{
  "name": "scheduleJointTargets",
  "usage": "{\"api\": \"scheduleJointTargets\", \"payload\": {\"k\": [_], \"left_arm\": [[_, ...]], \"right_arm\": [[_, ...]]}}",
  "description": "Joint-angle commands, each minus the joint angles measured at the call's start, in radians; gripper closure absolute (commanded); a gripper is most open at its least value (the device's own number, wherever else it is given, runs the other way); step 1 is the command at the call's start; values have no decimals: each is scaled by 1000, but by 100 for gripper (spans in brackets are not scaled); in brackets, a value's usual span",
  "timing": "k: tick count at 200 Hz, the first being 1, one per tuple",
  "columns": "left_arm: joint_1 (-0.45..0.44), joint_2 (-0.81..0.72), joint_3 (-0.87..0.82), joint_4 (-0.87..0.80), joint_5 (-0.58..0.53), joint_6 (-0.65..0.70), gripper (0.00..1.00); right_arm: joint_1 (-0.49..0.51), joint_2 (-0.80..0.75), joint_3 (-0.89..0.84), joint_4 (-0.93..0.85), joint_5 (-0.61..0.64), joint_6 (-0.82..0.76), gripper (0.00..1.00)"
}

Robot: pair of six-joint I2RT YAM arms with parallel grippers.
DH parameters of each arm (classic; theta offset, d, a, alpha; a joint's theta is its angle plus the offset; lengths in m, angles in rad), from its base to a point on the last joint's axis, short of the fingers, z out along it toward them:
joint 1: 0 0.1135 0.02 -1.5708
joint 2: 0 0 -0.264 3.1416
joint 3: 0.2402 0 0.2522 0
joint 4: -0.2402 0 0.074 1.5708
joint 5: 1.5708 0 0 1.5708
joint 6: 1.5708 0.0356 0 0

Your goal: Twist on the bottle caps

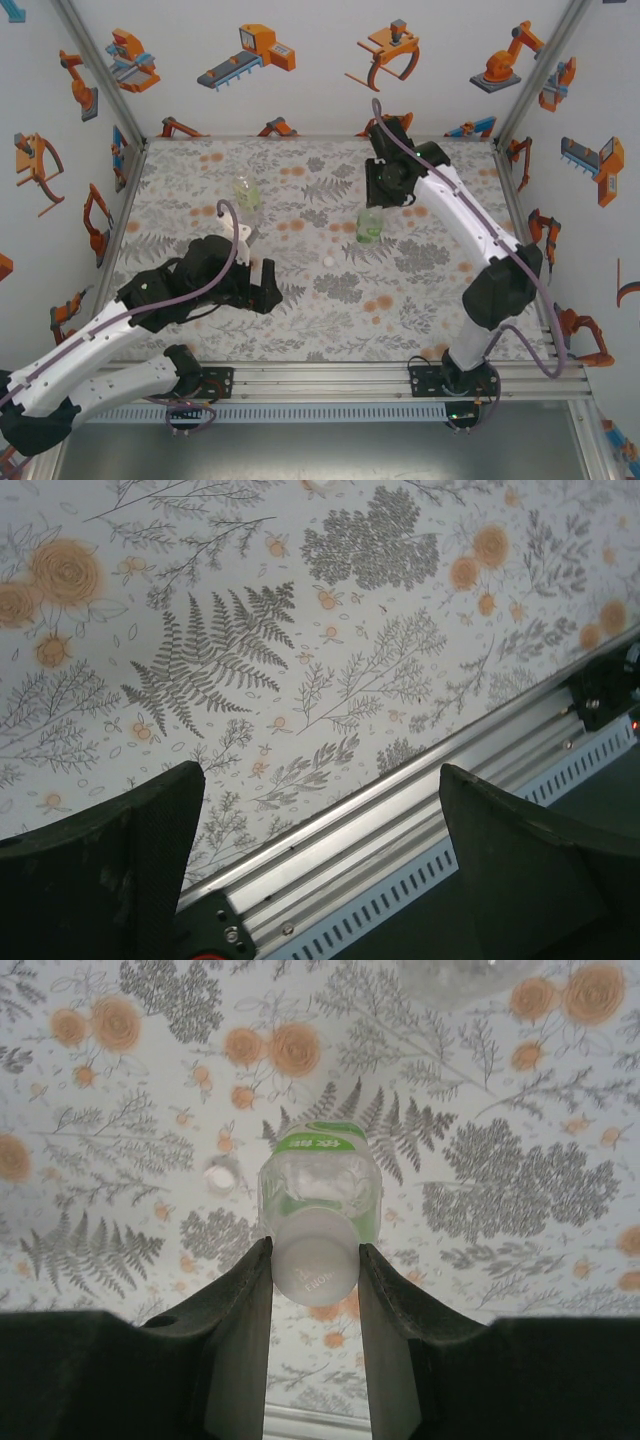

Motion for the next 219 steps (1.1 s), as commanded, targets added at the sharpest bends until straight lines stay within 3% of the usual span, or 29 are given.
{"api": "scheduleJointTargets", "payload": {"k": [1, 28, 98, 158, 219], "left_arm": [[6, -33, -31, 30, -96, -162, 6], [8, -58, -36, 20, -142, -235, 0], [8, -25, 32, -88, -157, -239, 2], [9, -12, 31, -90, -146, -236, 3], [9, -27, 22, -84, -145, -232, 3]], "right_arm": [[-24, 69, 102, -1, -21, -68, 100], [-43, 177, 212, -5, -27, -99, 100], [-83, 420, 512, -75, -46, -158, 100], [-87, 483, 556, -82, -60, -169, 100], [-87, 486, 543, -89, -61, -165, 63]]}}
